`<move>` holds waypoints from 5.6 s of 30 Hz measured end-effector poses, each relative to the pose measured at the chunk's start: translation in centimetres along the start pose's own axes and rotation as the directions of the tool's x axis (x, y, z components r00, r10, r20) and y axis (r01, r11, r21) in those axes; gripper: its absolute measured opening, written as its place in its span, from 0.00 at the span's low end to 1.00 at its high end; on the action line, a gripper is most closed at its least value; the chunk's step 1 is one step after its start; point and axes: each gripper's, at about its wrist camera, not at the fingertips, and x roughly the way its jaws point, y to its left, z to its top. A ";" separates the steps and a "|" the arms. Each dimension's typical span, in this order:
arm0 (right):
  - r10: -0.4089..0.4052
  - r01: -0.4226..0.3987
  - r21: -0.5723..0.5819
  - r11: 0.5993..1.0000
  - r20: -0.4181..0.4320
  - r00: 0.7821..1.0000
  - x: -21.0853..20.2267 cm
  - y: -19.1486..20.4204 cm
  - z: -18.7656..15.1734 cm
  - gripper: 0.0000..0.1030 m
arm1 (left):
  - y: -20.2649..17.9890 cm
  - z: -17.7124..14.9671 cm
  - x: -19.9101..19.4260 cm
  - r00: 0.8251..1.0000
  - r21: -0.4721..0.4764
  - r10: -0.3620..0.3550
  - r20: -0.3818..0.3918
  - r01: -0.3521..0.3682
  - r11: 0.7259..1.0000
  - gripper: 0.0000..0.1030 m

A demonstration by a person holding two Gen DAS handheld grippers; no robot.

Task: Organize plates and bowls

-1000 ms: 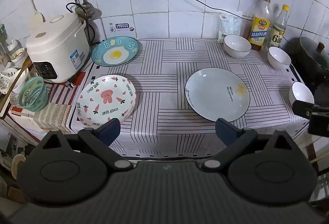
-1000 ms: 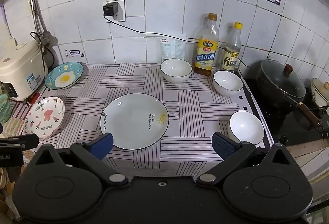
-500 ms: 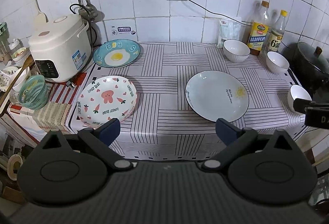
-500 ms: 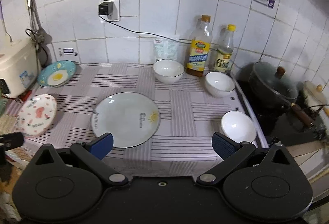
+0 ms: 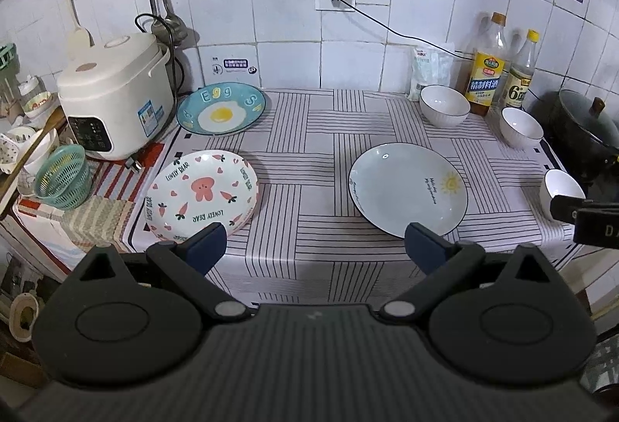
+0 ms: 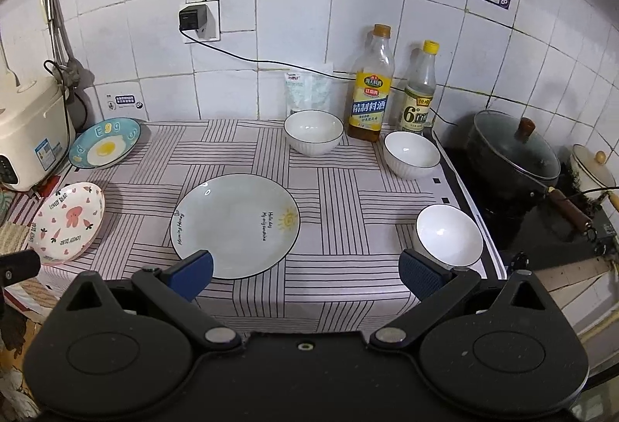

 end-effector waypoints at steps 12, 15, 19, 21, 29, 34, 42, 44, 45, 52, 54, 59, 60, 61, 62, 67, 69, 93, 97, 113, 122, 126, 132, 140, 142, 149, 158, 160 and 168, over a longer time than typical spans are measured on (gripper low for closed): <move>0.022 -0.021 -0.004 1.000 0.016 1.000 -0.3 0.2 -0.2 1.00 | -0.1 -0.3 -0.1 1.000 0.000 -0.016 0.011 0.016 1.000 0.97; 0.024 -0.024 -0.007 1.000 0.017 1.000 -0.3 0.1 -0.4 1.00 | -0.2 -0.5 0.0 1.000 0.001 -0.007 0.014 0.007 1.000 0.98; 0.027 -0.027 -0.009 1.000 0.017 0.999 -0.2 0.0 -0.4 1.00 | -0.4 -0.5 0.0 1.000 0.007 -0.007 0.019 0.007 1.000 0.99; 0.026 -0.026 -0.011 1.000 0.019 0.999 -0.2 -0.1 -0.5 1.00 | -0.4 -0.5 0.1 1.000 0.004 -0.006 0.027 0.006 1.000 1.00; 0.027 -0.027 -0.024 0.999 0.008 1.000 -0.1 0.0 -0.3 1.00 | -0.6 -0.7 0.2 0.999 0.001 -0.008 0.032 0.008 1.000 1.00; 0.027 -0.026 -0.043 0.999 0.034 0.999 -0.6 0.4 0.3 1.00 | -0.8 -0.3 0.5 0.999 -0.008 -0.029 0.023 0.029 1.000 1.00; 0.100 -0.097 -0.038 0.995 0.078 0.992 -0.1 -0.4 0.6 1.00 | -0.9 0.8 1.9 0.996 -0.015 -0.049 0.076 0.051 0.999 1.00; 0.144 -0.138 -0.057 0.989 0.124 0.982 0.3 -1.0 0.8 1.00 | -1.1 1.1 2.5 0.995 -0.003 -0.049 0.091 0.049 0.999 1.00; 0.169 -0.160 -0.065 0.985 0.156 0.973 0.5 -1.4 0.9 1.00 | -1.2 1.3 2.9 0.994 0.003 -0.050 0.095 0.050 0.999 1.00; 0.271 -0.229 -0.165 0.959 0.312 0.911 3.8 -3.0 2.8 1.00 | -1.1 2.4 6.2 0.969 -0.045 -0.177 0.172 0.188 0.981 0.99; 0.306 -0.261 -0.184 0.948 0.284 0.909 5.3 -3.1 3.6 1.00 | -1.3 2.6 7.7 0.971 -0.053 -0.178 0.157 0.189 0.981 0.98; 0.373 -0.337 -0.190 0.922 0.208 0.904 10.7 -3.3 3.9 1.00 | -2.2 2.6 12.1 0.986 -0.063 -0.135 0.100 0.141 0.988 0.97; 0.377 -0.342 -0.188 0.921 0.197 0.905 11.8 -3.3 3.5 0.99 | -2.3 2.5 13.0 0.986 -0.066 -0.137 0.094 0.144 0.987 0.97; 0.378 -0.346 -0.187 0.920 0.179 0.908 13.1 -3.3 3.3 0.99 | -2.4 2.4 13.7 0.984 -0.064 -0.155 0.086 0.160 0.985 0.98; 0.378 -0.348 -0.184 0.919 0.163 0.911 14.2 -3.3 3.1 0.96 | -2.6 2.4 14.7 0.986 -0.059 -0.157 0.062 0.161 0.985 0.98; 0.438 -0.437 -0.030 0.899 0.057 0.897 19.4 -5.0 3.0 0.93 | -3.0 2.0 18.6 0.989 -0.042 -0.149 0.005 0.149 0.988 0.97; 0.426 -0.425 -0.022 0.905 0.040 0.904 20.8 -5.3 2.5 0.90 | -2.8 1.8 20.0 0.986 -0.057 -0.164 -0.022 0.162 0.985 0.96; 0.593 -0.590 0.105 0.801 -0.284 0.754 31.7 -6.1 1.4 0.19 | -1.9 0.5 30.1 0.900 -0.197 -0.284 -0.332 0.228 0.953 0.21; 0.628 -0.598 0.193 0.778 -0.278 0.727 32.4 -6.9 1.4 0.18 | -3.1 0.7 30.2 0.898 -0.157 -0.257 -0.358 0.214 0.964 0.20; 0.703 -0.698 0.129 0.704 -0.258 0.662 33.8 -5.2 5.8 0.21 | -1.9 7.4 29.5 0.942 -0.036 -0.160 -0.295 0.156 0.987 0.21; 0.721 -0.740 -0.017 0.672 -0.211 0.660 35.4 -1.9 10.7 0.23 | -0.4 11.9 31.8 0.959 -0.025 -0.097 -0.266 0.093 0.995 0.23; 0.712 -0.732 -0.053 0.679 -0.196 0.675 36.4 -1.1 12.3 0.23 | 0.3 13.0 33.8 0.958 -0.051 -0.102 -0.268 0.091 0.995 0.24; 0.663 -0.677 -0.058 0.734 -0.154 0.732 37.3 0.0 13.2 0.23 | 1.7 14.4 37.7 0.951 -0.091 -0.138 -0.275 0.117 0.989 0.24; 0.566 -0.575 -0.073 0.815 -0.119 0.816 38.4 1.8 12.1 0.27 | 1.6 15.4 42.5 0.938 -0.117 -0.132 -0.320 0.100 0.988 0.24; 0.543 -0.553 -0.084 0.829 -0.118 0.832 38.7 2.0 11.8 0.28 | 1.4 15.5 43.3 0.935 -0.111 -0.127 -0.330 0.095 0.989 0.24; 0.501 -0.510 -0.080 0.856 -0.109 0.858 40.0 2.3 11.7 0.29 | 1.2 15.0 44.8 0.933 -0.118 -0.102 -0.346 0.065 0.991 0.24; 0.370 -0.390 -0.242 0.889 -0.124 0.921 39.8 6.3 11.7 0.49 | 0.6 14.3 43.8 0.937 -0.141 -0.057 -0.345 0.008 0.990 0.34; 0.361 -0.380 -0.256 0.889 -0.121 0.925 39.3 6.6 11.8 0.58 | 0.4 14.4 42.8 0.942 -0.145 -0.040 -0.334 -0.010 0.989 0.37; 0.382 -0.384 -0.241 0.891 -0.056 0.922 35.8 6.5 12.3 0.70 | -0.6 14.5 37.5 0.959 -0.101 0.035 -0.281 -0.066 0.993 0.47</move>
